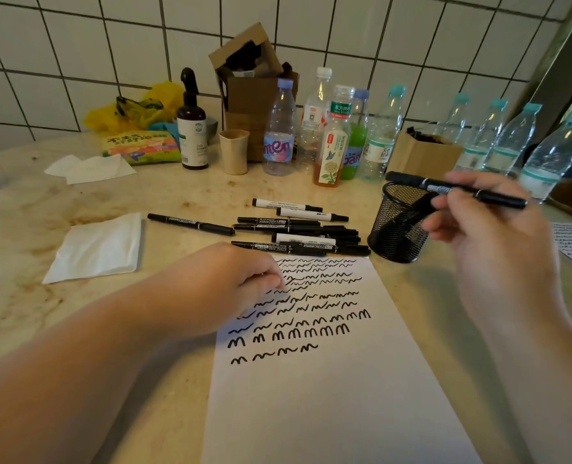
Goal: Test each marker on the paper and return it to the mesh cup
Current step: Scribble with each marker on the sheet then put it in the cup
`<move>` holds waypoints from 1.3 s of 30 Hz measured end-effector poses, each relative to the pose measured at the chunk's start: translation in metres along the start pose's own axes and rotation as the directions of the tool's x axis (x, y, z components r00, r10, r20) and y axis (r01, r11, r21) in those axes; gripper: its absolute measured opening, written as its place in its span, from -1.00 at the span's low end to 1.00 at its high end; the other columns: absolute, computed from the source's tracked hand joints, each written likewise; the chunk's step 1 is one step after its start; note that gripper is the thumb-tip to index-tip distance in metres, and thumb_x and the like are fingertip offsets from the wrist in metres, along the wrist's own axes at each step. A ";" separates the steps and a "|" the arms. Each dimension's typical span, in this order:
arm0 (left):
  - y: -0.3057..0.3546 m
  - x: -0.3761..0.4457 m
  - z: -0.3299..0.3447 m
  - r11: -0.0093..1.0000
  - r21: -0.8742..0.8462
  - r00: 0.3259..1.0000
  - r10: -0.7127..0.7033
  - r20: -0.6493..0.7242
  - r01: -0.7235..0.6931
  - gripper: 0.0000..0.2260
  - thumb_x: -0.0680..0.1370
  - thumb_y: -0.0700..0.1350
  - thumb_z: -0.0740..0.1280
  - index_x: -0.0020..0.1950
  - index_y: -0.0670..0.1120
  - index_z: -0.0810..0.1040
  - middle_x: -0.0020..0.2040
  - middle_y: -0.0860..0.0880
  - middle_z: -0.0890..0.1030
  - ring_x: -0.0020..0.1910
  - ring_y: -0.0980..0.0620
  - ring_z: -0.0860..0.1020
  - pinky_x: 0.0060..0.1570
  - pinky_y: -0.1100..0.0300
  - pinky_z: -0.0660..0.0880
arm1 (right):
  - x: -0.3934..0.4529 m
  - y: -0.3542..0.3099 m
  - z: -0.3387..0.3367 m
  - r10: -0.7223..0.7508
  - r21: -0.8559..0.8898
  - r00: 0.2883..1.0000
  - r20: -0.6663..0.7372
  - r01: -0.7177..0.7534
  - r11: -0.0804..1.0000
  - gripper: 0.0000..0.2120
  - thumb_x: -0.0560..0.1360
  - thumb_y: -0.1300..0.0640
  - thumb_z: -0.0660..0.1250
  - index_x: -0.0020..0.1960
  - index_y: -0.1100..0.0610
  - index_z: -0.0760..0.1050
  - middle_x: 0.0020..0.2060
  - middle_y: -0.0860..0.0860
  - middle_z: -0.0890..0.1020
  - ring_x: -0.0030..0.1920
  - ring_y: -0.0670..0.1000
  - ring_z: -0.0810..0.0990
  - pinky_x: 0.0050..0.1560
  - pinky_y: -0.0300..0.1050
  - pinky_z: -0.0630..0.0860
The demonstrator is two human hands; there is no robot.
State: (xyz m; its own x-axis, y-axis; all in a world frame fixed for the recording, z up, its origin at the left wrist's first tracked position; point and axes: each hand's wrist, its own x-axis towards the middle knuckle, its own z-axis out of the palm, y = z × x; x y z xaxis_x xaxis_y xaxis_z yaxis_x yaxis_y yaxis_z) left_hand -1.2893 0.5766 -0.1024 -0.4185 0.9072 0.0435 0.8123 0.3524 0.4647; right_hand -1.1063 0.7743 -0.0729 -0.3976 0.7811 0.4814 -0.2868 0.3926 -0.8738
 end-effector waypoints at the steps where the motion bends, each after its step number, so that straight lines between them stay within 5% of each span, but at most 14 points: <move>1: -0.001 0.000 0.000 1.000 0.005 1.000 0.001 -0.003 -0.001 -0.83 0.64 0.08 0.20 0.04 0.24 0.59 -0.33 0.15 0.63 -0.48 0.26 0.46 -0.46 0.38 0.36 | 0.007 0.000 -0.001 -0.014 -0.065 0.999 -0.041 0.011 0.998 -0.83 0.59 0.20 0.26 0.06 0.01 0.57 -0.18 0.01 0.63 -0.27 -0.03 0.62 -0.14 -0.10 0.56; 9: -0.004 -0.001 0.001 1.000 0.015 1.000 0.011 -0.002 -0.011 -0.82 0.64 0.05 0.21 0.07 0.24 0.60 -0.38 0.12 0.59 -0.50 0.24 0.44 -0.45 0.41 0.37 | 0.041 0.017 0.001 0.074 -0.378 0.993 -0.097 -0.105 0.920 -0.86 0.63 0.05 0.21 0.04 -0.12 0.54 -0.14 -0.06 0.61 -0.33 -0.06 0.62 -0.17 -0.07 0.55; 15: -0.002 -0.001 0.001 0.999 0.030 0.999 0.024 0.028 -0.025 -0.80 0.65 0.04 0.19 0.11 0.21 0.60 -0.43 0.39 0.52 -0.49 0.31 0.44 -0.45 0.45 0.35 | 0.049 0.013 0.008 0.118 -0.408 0.986 -0.116 -0.156 0.900 -0.62 0.63 0.04 0.25 0.43 0.00 0.40 -0.14 -0.06 0.65 -0.21 -0.05 0.68 -0.06 -0.05 0.61; 18: -0.002 0.000 0.000 0.998 0.049 0.999 0.022 0.037 -0.024 -0.80 0.65 0.04 0.18 0.12 0.21 0.59 -0.41 0.43 0.51 -0.48 0.30 0.44 -0.45 0.45 0.35 | 0.039 0.003 0.014 0.009 -0.476 0.995 -0.101 -0.056 0.878 -0.57 0.59 0.10 0.31 0.43 -0.01 0.36 -0.21 -0.01 0.66 -0.12 -0.04 0.67 -0.10 -0.17 0.55; 20: -0.001 0.001 0.001 0.997 0.070 0.999 0.014 0.035 -0.017 -0.81 0.65 0.06 0.19 0.11 0.22 0.59 -0.38 0.28 0.58 -0.48 0.25 0.45 -0.49 0.40 0.32 | 0.028 0.003 0.022 -0.038 -0.551 0.999 -0.036 0.012 0.834 -0.68 0.56 0.11 0.34 0.29 -0.05 0.43 -0.22 -0.03 0.65 -0.14 -0.06 0.65 -0.19 -0.27 0.47; 23: -0.001 0.002 0.003 0.995 0.097 0.998 0.010 0.054 -0.015 -0.81 0.65 0.07 0.19 0.11 0.25 0.59 -0.30 0.14 0.62 -0.42 0.18 0.49 -0.38 0.30 0.42 | 0.021 0.019 0.037 0.096 -0.694 0.972 0.216 0.084 0.715 -0.86 0.53 0.12 0.40 0.02 -0.10 0.55 -0.22 -0.11 0.62 -0.16 -0.06 0.61 -0.13 -0.10 0.54; 26: -0.001 0.002 0.001 0.994 0.109 0.998 0.010 0.069 -0.018 -0.82 0.65 0.07 0.19 0.13 0.25 0.57 -0.19 0.19 0.64 -0.30 0.20 0.54 -0.28 0.30 0.47 | 0.018 0.037 0.049 0.237 -0.792 0.895 0.379 0.181 0.583 -0.88 0.52 0.15 0.42 -0.04 -0.06 0.61 -0.22 -0.18 0.53 -0.20 -0.14 0.52 -0.16 -0.20 0.46; 30: 0.001 0.002 -0.001 0.988 0.149 0.998 0.028 0.056 -0.036 -0.79 0.66 0.06 0.17 0.19 0.23 0.56 0.02 0.24 0.62 -0.08 0.25 0.52 -0.11 0.36 0.44 | 0.016 0.048 0.063 0.229 -0.765 0.814 0.533 0.349 0.541 -0.91 0.54 0.12 0.39 0.01 -0.04 0.61 -0.10 -0.19 0.48 -0.12 -0.14 0.46 -0.19 -0.39 0.29; 36: 0.001 0.003 0.000 0.984 0.171 0.997 0.028 0.070 -0.039 -0.80 0.64 0.07 0.19 0.18 0.22 0.57 0.01 0.19 0.64 -0.08 0.19 0.56 -0.01 0.17 0.54 | 0.013 0.048 0.092 0.324 -0.784 0.741 0.588 0.425 0.452 -0.81 0.56 0.01 0.36 0.16 -0.04 0.57 0.08 -0.08 0.51 0.08 -0.03 0.50 0.12 -0.07 0.48; 39: 0.000 0.002 -0.001 0.985 0.167 0.997 0.023 0.068 -0.034 -0.80 0.64 0.07 0.19 0.18 0.23 0.56 -0.03 0.17 0.65 -0.10 0.17 0.57 -0.02 0.15 0.55 | 0.012 0.046 0.098 0.366 -0.815 0.742 0.561 0.417 0.403 -0.83 0.55 -0.06 0.35 0.10 -0.06 0.60 0.02 -0.07 0.49 0.04 0.00 0.52 0.10 0.03 0.54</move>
State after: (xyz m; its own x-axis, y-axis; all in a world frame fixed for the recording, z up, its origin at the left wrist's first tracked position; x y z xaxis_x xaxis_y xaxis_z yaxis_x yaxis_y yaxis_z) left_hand -1.2906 0.5782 -0.1018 -0.3710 0.9286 -0.0063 0.8825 0.3546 0.3091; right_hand -1.2095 0.7536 -0.1007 -0.8891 0.4515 0.0753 0.4289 0.8793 -0.2072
